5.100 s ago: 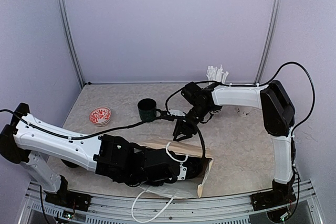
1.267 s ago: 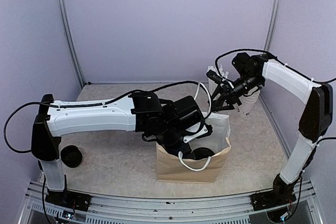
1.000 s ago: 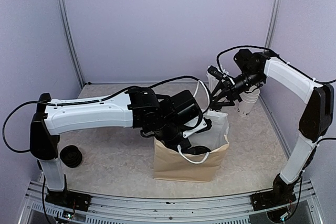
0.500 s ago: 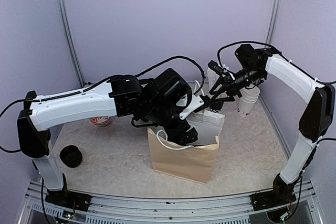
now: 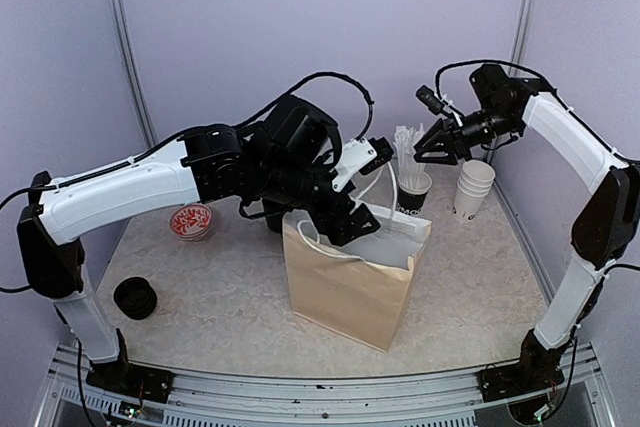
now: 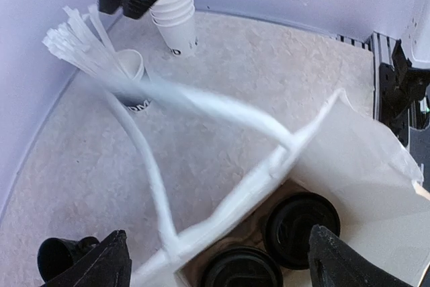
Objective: Pack the takeout coffee
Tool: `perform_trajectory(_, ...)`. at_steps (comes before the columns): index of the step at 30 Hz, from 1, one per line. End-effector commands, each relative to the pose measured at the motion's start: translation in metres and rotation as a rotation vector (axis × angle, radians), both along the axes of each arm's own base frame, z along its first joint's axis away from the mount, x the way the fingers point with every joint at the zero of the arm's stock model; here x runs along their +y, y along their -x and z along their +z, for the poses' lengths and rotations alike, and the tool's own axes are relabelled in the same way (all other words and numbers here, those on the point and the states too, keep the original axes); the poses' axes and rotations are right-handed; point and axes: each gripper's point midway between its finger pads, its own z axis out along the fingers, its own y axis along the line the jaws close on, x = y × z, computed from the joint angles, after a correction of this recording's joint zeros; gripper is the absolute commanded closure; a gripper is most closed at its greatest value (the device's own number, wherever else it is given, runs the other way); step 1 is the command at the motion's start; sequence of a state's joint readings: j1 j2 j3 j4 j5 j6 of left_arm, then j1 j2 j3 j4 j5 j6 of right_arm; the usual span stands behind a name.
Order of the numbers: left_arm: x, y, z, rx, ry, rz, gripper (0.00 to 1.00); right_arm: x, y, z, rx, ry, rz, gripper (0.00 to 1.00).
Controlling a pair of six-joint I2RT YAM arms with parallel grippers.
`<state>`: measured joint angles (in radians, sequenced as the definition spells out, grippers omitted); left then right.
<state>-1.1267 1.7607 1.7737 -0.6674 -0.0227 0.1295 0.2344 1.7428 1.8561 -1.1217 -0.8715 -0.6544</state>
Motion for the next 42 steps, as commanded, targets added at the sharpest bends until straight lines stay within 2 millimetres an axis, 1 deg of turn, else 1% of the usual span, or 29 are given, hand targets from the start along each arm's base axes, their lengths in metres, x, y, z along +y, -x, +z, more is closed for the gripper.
perform_trajectory(1, 0.006, -0.012, 0.056, -0.131, 0.13, 0.005, 0.11, -0.012, -0.019, 0.02, -0.015, -0.052, -0.094, 0.62)
perform_trajectory(6, 0.008, -0.019, 0.081, -0.192, 0.178, -0.001, 0.11, -0.025, -0.042, 0.019, -0.028, -0.033, -0.185, 0.7)
perform_trajectory(9, 0.007, -0.023, 0.096, -0.233, 0.202, 0.0, 0.11, -0.03, -0.057, 0.014, -0.047, 0.001, -0.24, 0.72)
perform_trajectory(12, 0.011, -0.03, 0.118, -0.299, 0.248, 0.03, 0.1, -0.031, -0.069, 0.009, -0.047, 0.008, -0.271, 0.71)
perform_trajectory(15, 0.02, -0.038, 0.143, -0.358, 0.312, 0.085, 0.09, -0.029, -0.079, 0.004, -0.034, 0.001, -0.272, 0.68)
perform_trajectory(17, 0.03, -0.046, 0.155, -0.395, 0.346, 0.152, 0.07, -0.027, -0.087, -0.002, -0.018, 0.004, -0.274, 0.65)
perform_trajectory(19, 0.039, -0.054, 0.161, -0.41, 0.378, 0.216, 0.02, -0.024, -0.092, -0.006, -0.008, 0.001, -0.268, 0.64)
perform_trajectory(23, 0.06, -0.067, 0.166, -0.408, 0.438, 0.34, 0.01, -0.018, -0.1, -0.016, 0.009, 0.002, -0.261, 0.64)
perform_trajectory(24, 0.069, -0.072, 0.168, -0.41, 0.449, 0.379, 0.01, -0.016, -0.102, -0.019, 0.015, 0.004, -0.259, 0.64)
perform_trajectory(27, 0.09, -0.088, 0.164, -0.399, 0.453, 0.476, 0.01, -0.011, -0.108, -0.028, 0.033, 0.009, -0.256, 0.64)
perform_trajectory(29, 0.1, -0.094, 0.161, -0.384, 0.459, 0.501, 0.01, -0.009, -0.112, -0.033, 0.042, 0.01, -0.259, 0.64)
perform_trajectory(33, 0.107, -0.094, 0.158, -0.357, 0.478, 0.495, 0.01, -0.003, -0.116, -0.038, 0.057, 0.001, -0.244, 0.64)
perform_trajectory(39, 0.108, -0.095, 0.152, -0.348, 0.465, 0.503, 0.01, 0.008, -0.123, -0.044, 0.067, 0.005, -0.239, 0.63)
perform_trajectory(42, 0.107, -0.095, 0.15, -0.344, 0.461, 0.503, 0.01, 0.01, -0.128, -0.047, 0.075, 0.003, -0.247, 0.64)
